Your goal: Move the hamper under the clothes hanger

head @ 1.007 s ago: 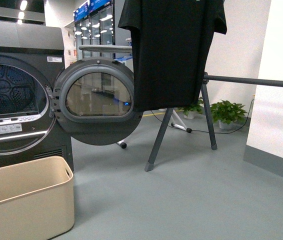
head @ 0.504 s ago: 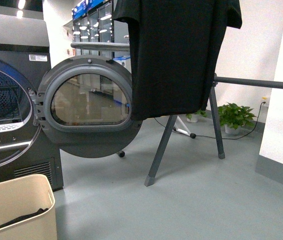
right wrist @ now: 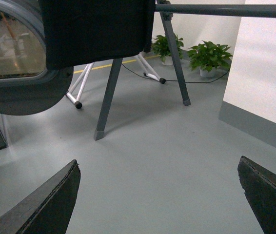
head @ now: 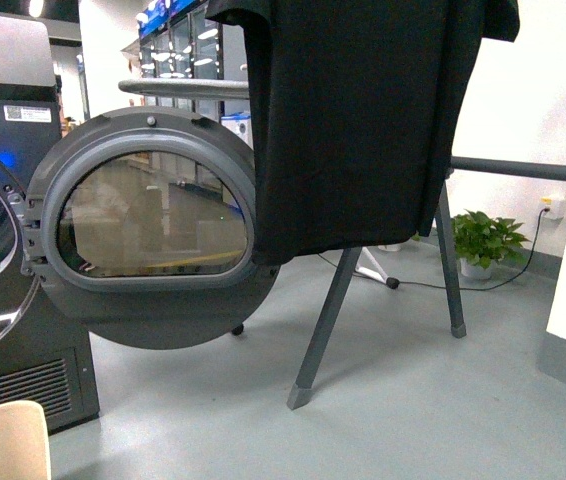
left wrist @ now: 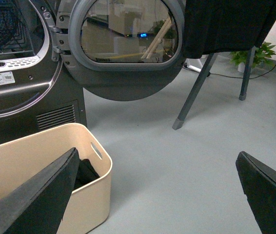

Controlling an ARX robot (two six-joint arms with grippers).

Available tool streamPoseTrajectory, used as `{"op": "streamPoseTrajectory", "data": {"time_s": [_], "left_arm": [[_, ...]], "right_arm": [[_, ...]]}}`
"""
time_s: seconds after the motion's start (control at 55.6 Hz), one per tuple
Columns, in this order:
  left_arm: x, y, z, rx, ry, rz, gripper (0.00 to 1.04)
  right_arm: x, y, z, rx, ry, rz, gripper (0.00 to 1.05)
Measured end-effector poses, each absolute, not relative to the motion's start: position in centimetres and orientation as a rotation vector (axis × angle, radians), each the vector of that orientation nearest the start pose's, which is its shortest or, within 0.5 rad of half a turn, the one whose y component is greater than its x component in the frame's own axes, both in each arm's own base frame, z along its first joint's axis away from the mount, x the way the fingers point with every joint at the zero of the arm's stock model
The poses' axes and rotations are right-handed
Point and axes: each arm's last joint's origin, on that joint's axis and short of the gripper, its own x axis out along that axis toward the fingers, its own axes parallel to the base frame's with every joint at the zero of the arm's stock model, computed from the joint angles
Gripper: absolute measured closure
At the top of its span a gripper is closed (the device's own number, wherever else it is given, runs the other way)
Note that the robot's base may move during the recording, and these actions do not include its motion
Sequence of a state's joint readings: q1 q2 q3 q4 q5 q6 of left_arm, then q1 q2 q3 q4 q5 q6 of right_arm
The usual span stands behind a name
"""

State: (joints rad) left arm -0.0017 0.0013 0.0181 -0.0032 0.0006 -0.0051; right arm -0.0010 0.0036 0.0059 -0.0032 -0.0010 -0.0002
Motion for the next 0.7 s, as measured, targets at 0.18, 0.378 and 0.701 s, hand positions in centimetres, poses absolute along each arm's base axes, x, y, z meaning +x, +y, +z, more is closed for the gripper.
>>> {"op": "streamPoseTrajectory", "data": {"time_s": [0.18, 0.378, 0.701], "left_arm": [[9.66, -0.02, 16.93, -0.005, -0.014, -0.003, 0.07], [9.68, -0.03, 16.91, -0.005, -0.011, -0.005, 0.07], [9.65, -0.02, 16.94, -0.005, -0.015, -0.002, 0.07]], "right_arm": [[9.76, -0.01, 16.5, 0.0, 0.001, -0.001, 0.08], [9.76, -0.03, 16.49, 0.0, 0.001, -0.006, 0.08], [9.76, 0.0, 16.49, 0.0, 0.001, 0.0, 0.08]]}}
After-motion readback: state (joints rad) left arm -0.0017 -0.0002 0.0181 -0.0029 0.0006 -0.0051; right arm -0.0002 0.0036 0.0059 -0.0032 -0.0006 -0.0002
